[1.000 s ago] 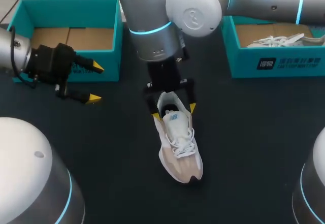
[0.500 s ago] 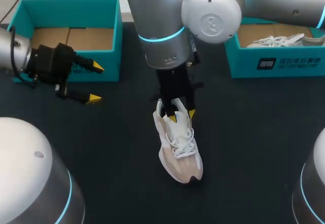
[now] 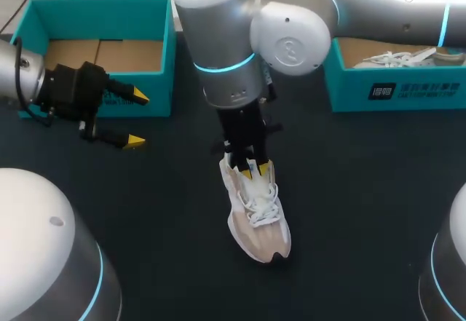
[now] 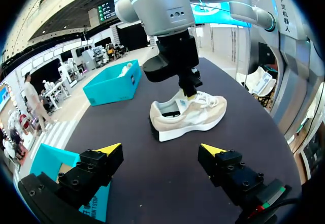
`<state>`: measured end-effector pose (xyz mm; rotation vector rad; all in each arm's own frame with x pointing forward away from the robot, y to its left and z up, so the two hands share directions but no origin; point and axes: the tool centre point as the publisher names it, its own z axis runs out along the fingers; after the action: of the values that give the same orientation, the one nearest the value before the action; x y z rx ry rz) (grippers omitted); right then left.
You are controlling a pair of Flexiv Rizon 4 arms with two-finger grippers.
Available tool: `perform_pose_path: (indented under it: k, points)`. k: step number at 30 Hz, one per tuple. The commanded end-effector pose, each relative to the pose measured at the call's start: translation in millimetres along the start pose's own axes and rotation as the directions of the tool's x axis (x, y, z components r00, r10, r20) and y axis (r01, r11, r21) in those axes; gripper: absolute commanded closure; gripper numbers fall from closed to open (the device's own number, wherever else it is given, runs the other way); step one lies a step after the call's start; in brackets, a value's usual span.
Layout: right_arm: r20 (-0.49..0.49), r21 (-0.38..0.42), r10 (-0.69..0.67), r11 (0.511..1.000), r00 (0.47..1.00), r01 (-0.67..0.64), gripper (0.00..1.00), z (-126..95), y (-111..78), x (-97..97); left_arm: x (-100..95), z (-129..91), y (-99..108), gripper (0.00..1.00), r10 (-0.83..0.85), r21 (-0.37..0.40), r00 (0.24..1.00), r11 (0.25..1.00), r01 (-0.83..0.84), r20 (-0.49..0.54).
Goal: Take the shoe out of the shoebox, open the shoe tongue, remove and reinsert the insole, then place the shoe into the shoebox
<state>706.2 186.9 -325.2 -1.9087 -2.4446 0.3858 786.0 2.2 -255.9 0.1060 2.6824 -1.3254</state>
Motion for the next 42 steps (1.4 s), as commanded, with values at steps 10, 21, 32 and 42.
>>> perform_pose_path:
  k: [10,21,32,42]
  points:
    - [-0.010,-0.108,-0.092,0.990,0.996,0.090,0.80,-16.7,4.6,-4.3,1.2,-0.3,-0.3,0.00,0.000,-0.002,1.000,1.000,0.000,0.001]
    - [0.237,-0.352,-0.670,0.616,0.704,0.705,0.00,-41.1,-9.3,2.6,1.2,-0.3,-0.3,0.00,0.000,-0.002,1.000,1.000,0.000,0.001]
    - [0.237,-0.352,-0.670,0.616,0.704,0.705,0.00,-41.1,-9.3,2.6,1.2,-0.3,-0.3,0.00,0.000,-0.002,1.000,1.000,0.000,0.001]
    - [0.350,-0.297,-0.822,0.358,0.449,0.885,0.00,-48.1,50.4,-3.3,1.2,-0.3,-0.3,0.00,0.000,-0.002,1.000,1.000,0.000,0.001]
